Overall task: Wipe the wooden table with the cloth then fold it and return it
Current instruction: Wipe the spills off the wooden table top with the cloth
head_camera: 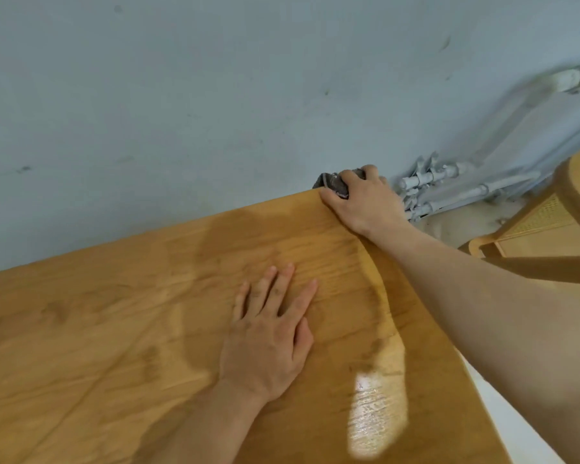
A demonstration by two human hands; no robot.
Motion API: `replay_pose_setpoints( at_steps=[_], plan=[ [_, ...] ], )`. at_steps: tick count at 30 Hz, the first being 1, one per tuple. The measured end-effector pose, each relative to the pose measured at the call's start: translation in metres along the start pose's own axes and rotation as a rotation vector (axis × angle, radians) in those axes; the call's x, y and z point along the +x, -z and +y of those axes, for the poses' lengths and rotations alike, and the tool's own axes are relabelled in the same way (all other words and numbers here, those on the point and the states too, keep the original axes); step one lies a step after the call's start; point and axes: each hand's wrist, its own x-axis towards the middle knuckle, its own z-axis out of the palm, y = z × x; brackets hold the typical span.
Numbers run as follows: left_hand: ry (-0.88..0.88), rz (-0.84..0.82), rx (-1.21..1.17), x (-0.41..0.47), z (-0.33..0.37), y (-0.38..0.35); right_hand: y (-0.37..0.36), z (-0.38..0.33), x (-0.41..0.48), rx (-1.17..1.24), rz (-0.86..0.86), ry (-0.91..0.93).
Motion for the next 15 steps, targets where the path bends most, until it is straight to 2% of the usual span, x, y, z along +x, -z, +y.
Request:
replay_pose_setpoints(
  at_steps=[4,9,12,15],
  plan=[
    [0.000,0.019,-0.017,0.004,-0.001,0.000,-0.007,-0.018,0.008,-0.166,0.057,0.190],
    [0.028,0.062,-0.073,0.000,0.001,0.000,-0.028,-0.076,-0.009,-0.155,-0.028,0.434],
    [0.009,0.109,-0.103,-0.001,0.001,-0.001,-0.041,-0.092,-0.017,-0.182,-0.030,0.503],
    [0.021,0.244,-0.334,-0.004,-0.004,-0.002,-0.043,-0.087,-0.019,-0.196,0.000,0.531]
  ],
)
